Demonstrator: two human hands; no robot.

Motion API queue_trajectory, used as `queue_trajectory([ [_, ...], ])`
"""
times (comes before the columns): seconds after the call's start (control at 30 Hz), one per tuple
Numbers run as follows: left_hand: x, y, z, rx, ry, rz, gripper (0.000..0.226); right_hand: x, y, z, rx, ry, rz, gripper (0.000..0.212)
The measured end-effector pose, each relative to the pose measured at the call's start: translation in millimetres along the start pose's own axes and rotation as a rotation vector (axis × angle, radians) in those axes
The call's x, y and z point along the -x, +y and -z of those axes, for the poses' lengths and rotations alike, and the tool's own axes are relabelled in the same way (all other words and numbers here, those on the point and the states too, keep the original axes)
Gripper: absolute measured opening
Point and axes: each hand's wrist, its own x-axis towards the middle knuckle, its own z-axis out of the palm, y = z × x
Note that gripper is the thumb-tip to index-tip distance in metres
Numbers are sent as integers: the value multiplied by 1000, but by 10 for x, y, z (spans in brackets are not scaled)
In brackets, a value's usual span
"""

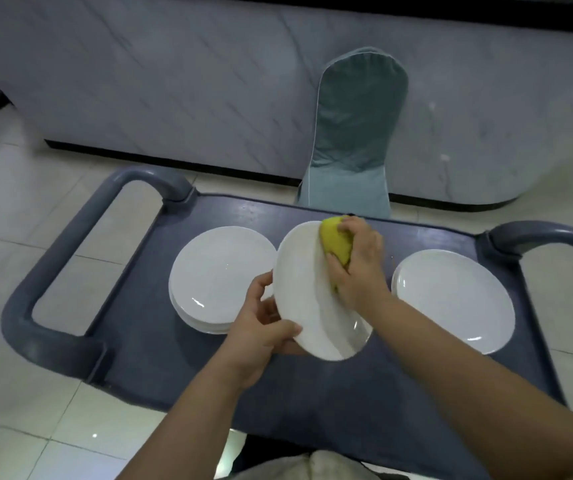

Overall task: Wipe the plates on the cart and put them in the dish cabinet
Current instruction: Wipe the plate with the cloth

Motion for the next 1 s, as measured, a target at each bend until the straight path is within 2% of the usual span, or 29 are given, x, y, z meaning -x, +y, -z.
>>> queue_trajectory([
  [0.1, -70, 93, 47, 29, -8, -24, 73, 147, -465, -98, -109, -106, 135, 47],
  [0.23, -110, 166, 86, -88, -16, -42, 77, 894, -84, 216, -72, -289, 320, 48],
  [0.3, -116, 123, 14, -84, -36, -39, 77, 865, 252, 441, 8, -229, 283, 46],
  [0.37, -129, 63, -86, -74, -73, -19, 79, 550, 387, 528, 59, -89, 129, 45],
  [0.47, -182, 32, -204, -55, -125, 14, 82, 16, 85, 394, 74, 30, -17, 45],
  [0.6, -257, 135, -174, -45, -110, -10, 73, 271, -334, 188, -67, -101, 173, 43],
  [0.67, -271, 148, -117, -51, -105, -10, 72, 675, -92, 265, -57, -203, 304, 40],
  [0.73, -258, 112, -115, -59, -91, 2, 76, 921, 277, 469, 6, -253, 304, 40],
  [0.87, -238, 54, -292, -94, -134, 32, 78, 526, 516, 650, 25, -25, -1, 43],
  [0.93, -251, 55, -391, -91, -166, 31, 78, 148, 251, 569, 15, 70, -21, 42],
  [1.0, -283, 85, -423, -84, -175, -2, 76, 22, -110, 431, -63, 72, 25, 41],
])
